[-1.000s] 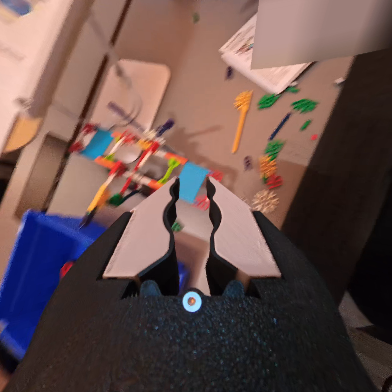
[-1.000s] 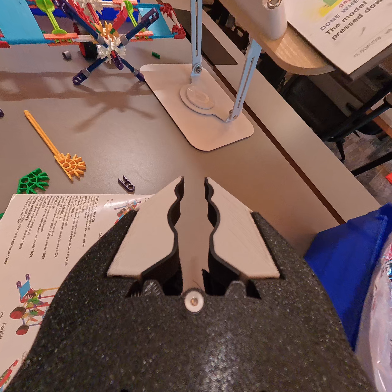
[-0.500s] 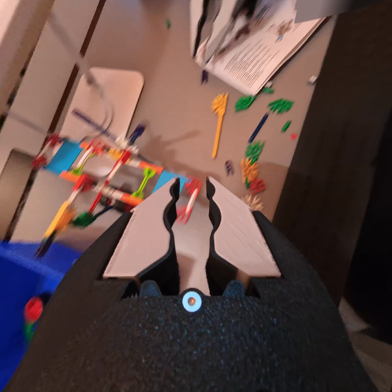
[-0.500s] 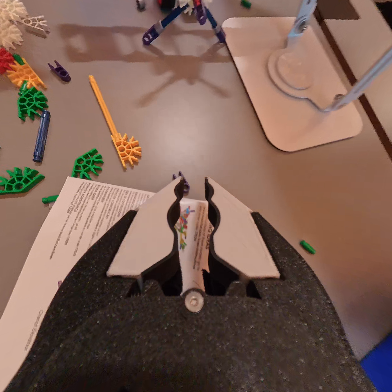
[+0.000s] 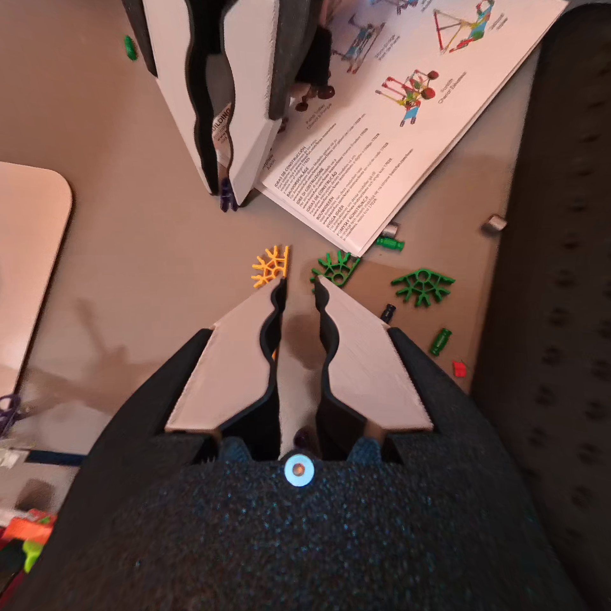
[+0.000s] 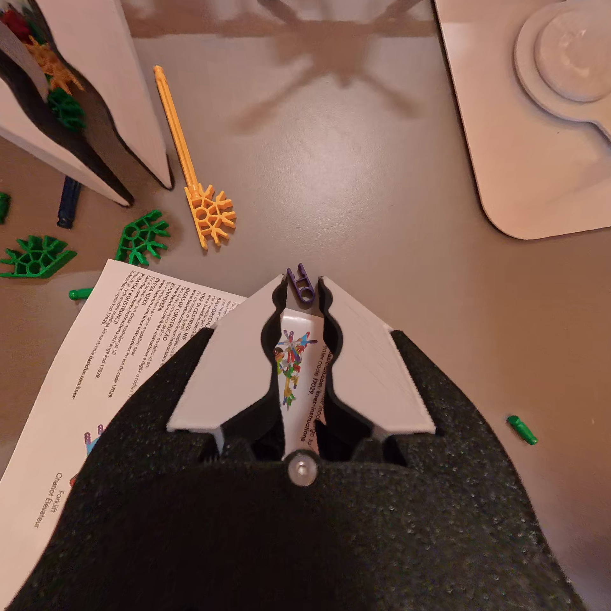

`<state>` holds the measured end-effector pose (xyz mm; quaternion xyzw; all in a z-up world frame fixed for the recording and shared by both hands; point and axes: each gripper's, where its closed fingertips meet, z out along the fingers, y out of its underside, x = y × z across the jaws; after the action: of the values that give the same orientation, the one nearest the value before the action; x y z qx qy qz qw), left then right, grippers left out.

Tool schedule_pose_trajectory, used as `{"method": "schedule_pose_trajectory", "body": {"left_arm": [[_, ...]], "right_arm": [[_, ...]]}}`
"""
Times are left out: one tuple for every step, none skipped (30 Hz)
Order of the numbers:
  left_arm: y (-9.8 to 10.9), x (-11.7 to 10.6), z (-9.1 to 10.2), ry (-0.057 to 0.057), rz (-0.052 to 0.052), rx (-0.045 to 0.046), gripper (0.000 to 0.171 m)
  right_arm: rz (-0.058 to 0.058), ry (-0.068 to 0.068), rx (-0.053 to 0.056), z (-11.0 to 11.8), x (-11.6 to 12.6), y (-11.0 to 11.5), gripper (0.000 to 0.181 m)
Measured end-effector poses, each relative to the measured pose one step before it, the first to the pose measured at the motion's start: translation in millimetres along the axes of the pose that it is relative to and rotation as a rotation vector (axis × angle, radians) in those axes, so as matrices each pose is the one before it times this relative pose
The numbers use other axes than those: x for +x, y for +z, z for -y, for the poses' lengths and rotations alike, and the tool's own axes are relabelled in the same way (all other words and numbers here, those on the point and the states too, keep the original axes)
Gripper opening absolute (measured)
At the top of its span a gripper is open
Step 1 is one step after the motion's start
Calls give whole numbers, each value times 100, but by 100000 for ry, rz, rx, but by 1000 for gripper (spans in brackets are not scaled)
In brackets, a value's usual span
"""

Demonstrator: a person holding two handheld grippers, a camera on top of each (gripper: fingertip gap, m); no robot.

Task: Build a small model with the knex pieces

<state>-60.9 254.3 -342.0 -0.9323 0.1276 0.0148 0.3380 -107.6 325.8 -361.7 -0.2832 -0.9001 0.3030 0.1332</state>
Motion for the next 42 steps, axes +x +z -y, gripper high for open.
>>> {"method": "schedule_pose_trajectory", "body": {"left_arm": [[212, -103, 0, -34, 924, 398, 14], [200, -7, -128, 341, -25, -472, 10], [227, -117, -283, -300, 528, -1352, 10], [208, -237, -184, -401, 1549, -645, 10], [234, -33, -191, -280, 553, -750, 10], [207, -26, -126, -871, 654, -652, 10], [43, -98, 155, -484, 1360, 701, 9], [26, -131, 4, 119, 1579, -446, 9], [53, -108, -12, 253, 1175, -383, 6], [46, -83, 34, -593, 566, 83, 5], [47, -42, 29, -1213, -124, 157, 4], [6, -20, 43, -1030, -339, 114, 5], [9, -37, 9, -370, -10, -52, 6], [23, -102, -13, -276, 602, -3, 6], [22, -57, -12, -537, 287, 144, 6], [-10, 38, 17, -381, -371, 145, 7], [-6, -26, -6, 35, 179, 11, 7], [10, -43, -19, -69, 369, 8, 7], [-24, 1, -2, -266, 41, -35, 8], [-20, -3, -25, -66, 213, -93, 8], [-1, -14, -24, 206, 314, -30, 9], [-32, 10, -35, 131, 110, -72, 10], [-50, -37, -49, -73, 33, -162, 10], [-67, -32, 9, -432, -189, 365, 11], [-42, -4, 28, -535, -412, 438, 11], [-39, -29, -3, 17, 48, 35, 11], [-25, -36, -10, 464, 376, -125, 11], [-35, 29, 43, 341, 17, 161, 11], [-18, 65, 73, -11, -268, 471, 11], [9, 70, -6, 66, -328, -148, 11], [19, 12, -37, 385, 175, -225, 12], [9, 29, -35, 293, -40, -173, 12], [-11, 96, 10, -161, -596, 133, 13], [-53, 25, 93, -167, -264, 663, 14], [-28, -28, 47, -196, -159, 308, 14], [-20, -46, 15, -172, -24, 111, 15], [5, -12, 15, 12, -44, 240, 15], [38, 2, -26, -61, -102, -87, 15], [43, 1, -54, 90, -11, -224, 15], [33, 19, -5, 17, -124, 46, 16], [27, 14, 20, -201, -207, 177, 16], [-6, -34, 7, -47, 186, 16, 15]], "right_arm": [[498, -423, 141, -5, -137, 7, 15], [385, -425, 163, 9, -119, 18, 11], [-83, -290, 89, 14, -40, 1, 10], [-149, -83, -68, -8, -16, 5, 10], [-109, -14, -69, -1, -3, 1, 10], [-124, -82, -4, 4, -5, 1, 10], [-61, -57, 35, 3, -10, -1, 10], [52, 80, 132, 19, -19, 22, 9], [59, 127, 180, 33, -1, 21, 9], [-55, -85, 145, 31, 16, 19, 9], [-240, -115, 208, 40, 44, 23, 9], [-616, 265, 635, 134, 131, -4, 9], [-1329, 842, 1577, 284, 318, -80, 9], [-1987, 1477, 2567, 466, 507, -227, 9], [-2574, 1831, 3629, 625, 662, -400, 9], [-2708, 2339, 4463, 767, 742, -524, 9], [-2289, 2796, 4723, 821, 706, -602, 9], [-1655, 2801, 4554, 773, 625, -611, 9], [-1107, 2471, 4038, 670, 508, -570, 9], [-941, 2086, 3311, 529, 441, -508, 9], [-179, 1686, 2177, 328, 273, -406, 9], [-33, 1000, 1374, 170, 196, -321, 9], [-511, 429, 843, 78, 195, -252, 9], [-694, 138, 430, 23, 192, -186, 9], [-405, 27, 166, -8, 105, -138, 9], [-320, -163, 67, 1, 51, -90, 9], [-421, -352, 8, -7, 54, -56, 9], [-187, -268, -8, 2, 6, -39, 9], [120, -54, 9, -4, -38, -32, 9], [95, -6, 38, -7, -34, -1, 9], [-32, -74, 0, -21, 2, 3, 9], [67, -103, -171, -59, -18, 7, 9], [-51, -119, -201, -54, 0, -1, 9], [-226, -53, -130, -55, 57, -10, 9], [-131, 60, -65, -41, 44, -16, 9], [0, 89, -8, -40, 25, -24, 9], [-50, 54, -50, -35, 39, -8, 9], [-46, 31, -82, -44, 18, -1, 9], [118, 15, -82, -37, -19, 9, 9], [147, -70, -72, -20, -32, 16, 9], [45, -128, -108, -18, -29, 24, 9], [78, -168, -196, -27, -53, 21, 9]]}}
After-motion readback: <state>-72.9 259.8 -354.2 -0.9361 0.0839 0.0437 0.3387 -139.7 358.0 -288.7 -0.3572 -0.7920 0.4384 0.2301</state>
